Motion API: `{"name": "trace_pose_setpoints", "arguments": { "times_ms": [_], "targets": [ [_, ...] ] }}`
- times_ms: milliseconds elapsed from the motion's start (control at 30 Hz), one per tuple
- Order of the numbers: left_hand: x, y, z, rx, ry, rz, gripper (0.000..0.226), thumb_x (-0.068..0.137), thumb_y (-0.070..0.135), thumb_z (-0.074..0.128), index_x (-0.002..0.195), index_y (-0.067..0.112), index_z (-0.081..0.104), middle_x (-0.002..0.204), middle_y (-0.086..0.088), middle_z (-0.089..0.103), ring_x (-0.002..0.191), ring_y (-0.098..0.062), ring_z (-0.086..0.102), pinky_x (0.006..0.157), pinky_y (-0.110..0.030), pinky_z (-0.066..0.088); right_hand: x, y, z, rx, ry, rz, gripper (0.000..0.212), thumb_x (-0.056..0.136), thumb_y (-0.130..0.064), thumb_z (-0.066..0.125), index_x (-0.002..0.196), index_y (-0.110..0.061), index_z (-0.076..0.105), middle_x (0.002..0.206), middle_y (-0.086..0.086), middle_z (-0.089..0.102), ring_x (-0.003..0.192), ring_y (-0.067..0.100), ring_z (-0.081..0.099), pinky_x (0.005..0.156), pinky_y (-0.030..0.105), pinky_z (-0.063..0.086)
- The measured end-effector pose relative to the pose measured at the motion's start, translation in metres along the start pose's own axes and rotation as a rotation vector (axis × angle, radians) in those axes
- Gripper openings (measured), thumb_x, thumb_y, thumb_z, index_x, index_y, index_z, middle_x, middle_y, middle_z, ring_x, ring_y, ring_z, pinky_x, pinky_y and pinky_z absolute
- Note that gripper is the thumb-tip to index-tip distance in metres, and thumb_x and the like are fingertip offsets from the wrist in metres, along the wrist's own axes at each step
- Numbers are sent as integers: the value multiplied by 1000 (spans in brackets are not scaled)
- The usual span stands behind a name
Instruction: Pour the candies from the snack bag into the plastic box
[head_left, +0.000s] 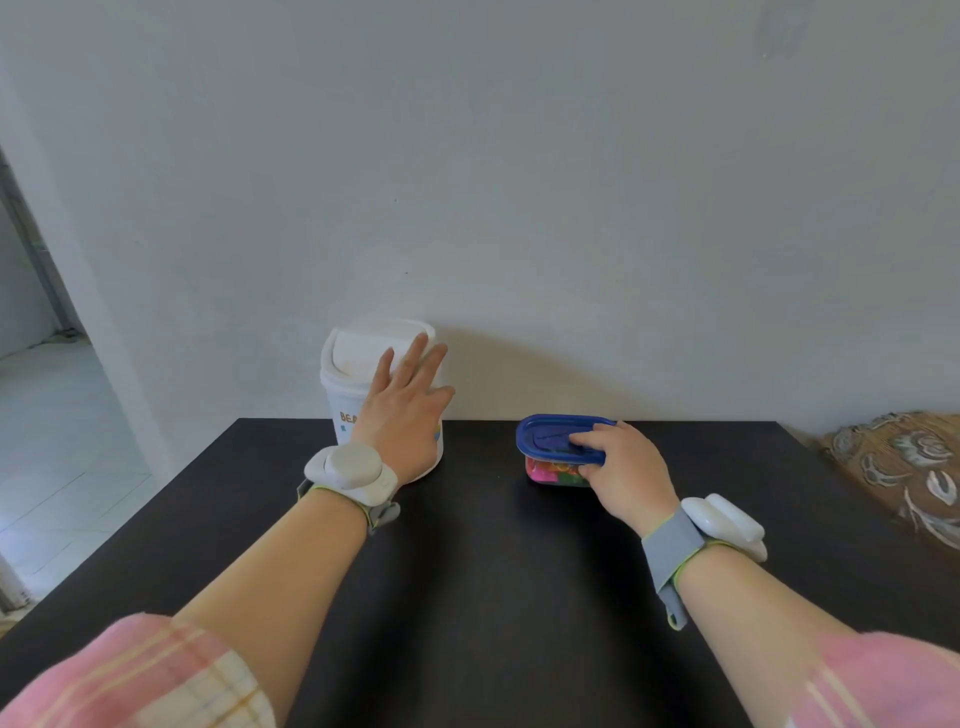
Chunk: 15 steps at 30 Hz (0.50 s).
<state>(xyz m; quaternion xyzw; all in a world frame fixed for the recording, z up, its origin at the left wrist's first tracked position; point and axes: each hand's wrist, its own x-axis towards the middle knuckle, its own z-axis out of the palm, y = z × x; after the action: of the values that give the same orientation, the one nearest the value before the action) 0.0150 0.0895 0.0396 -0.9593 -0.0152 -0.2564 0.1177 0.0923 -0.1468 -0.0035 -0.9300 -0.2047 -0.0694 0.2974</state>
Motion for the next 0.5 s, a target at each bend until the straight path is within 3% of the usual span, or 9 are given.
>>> {"name": "trace_pose_setpoints", "arguments": {
  "times_ms": [300, 400, 500],
  "targets": [
    [5, -11, 3, -2, -21, 35, 54, 79, 15, 56, 132, 24, 53, 161, -4, 10, 148, -25, -13, 116, -47, -11, 12, 2, 4, -27, 14, -51, 51, 87, 2, 51, 131, -23, 59, 144, 3, 50, 137, 26, 35, 112, 37, 30],
    [0, -7, 4, -50, 60, 28, 54, 78, 17, 59, 131, 22, 55, 159, -6, 19, 149, -25, -1, 118, -49, -5, 9, -1, -3, 83, 3, -16, 60, 82, 6, 48, 133, -25, 57, 138, 7, 53, 129, 27, 44, 105, 32, 35],
    [-5, -7, 8, -94, 192, 47, 50, 76, 15, 61, 126, 19, 59, 154, -8, 33, 147, -26, 16, 119, -52, 8, 6, -4, -20, 237, 132, 42, 58, 80, 5, 46, 130, -21, 61, 132, 7, 61, 123, 28, 53, 101, 32, 42]
  ]
}}
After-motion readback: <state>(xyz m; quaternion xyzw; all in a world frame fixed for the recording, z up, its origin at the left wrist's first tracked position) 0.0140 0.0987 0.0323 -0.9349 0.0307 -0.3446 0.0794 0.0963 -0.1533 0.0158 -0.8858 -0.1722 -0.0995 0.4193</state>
